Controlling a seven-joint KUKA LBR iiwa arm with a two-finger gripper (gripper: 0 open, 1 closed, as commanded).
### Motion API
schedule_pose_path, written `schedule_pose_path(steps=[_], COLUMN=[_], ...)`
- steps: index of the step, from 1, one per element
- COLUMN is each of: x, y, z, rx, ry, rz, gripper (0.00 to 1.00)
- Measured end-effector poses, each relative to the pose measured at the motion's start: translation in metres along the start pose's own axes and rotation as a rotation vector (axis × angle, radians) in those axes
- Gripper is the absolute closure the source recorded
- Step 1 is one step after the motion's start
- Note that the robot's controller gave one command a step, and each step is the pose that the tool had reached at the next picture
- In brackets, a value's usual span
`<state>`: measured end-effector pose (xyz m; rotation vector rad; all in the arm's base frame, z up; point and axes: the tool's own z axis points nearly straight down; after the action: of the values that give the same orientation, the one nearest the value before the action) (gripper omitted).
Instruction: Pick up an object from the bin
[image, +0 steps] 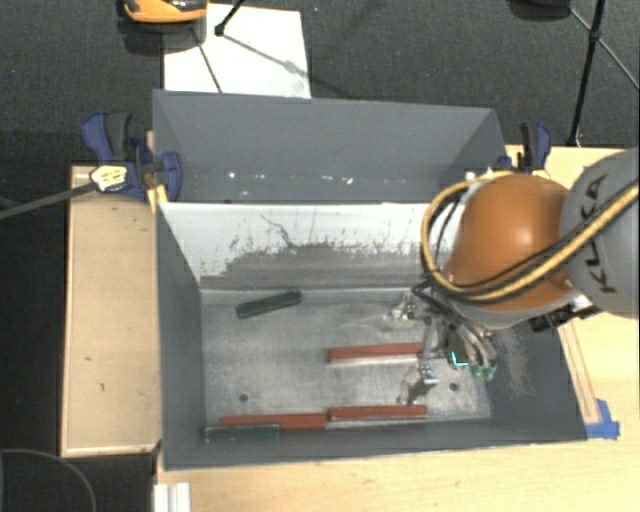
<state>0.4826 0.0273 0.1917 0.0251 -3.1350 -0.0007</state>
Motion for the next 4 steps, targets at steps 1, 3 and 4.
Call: schedule_pose_path(steps=[1, 3, 4], x=[-0.002, -0.019, -0.095], y=[0.0, 0.002, 0.002], z=[-0.004, 0.102, 0.115], rx=[0.0, 0.0, 0.0], ry=[-0.009, -0.005, -0.018], rz=[0.001, -0.014, -0.09], gripper=[0.0, 0.0, 1.0])
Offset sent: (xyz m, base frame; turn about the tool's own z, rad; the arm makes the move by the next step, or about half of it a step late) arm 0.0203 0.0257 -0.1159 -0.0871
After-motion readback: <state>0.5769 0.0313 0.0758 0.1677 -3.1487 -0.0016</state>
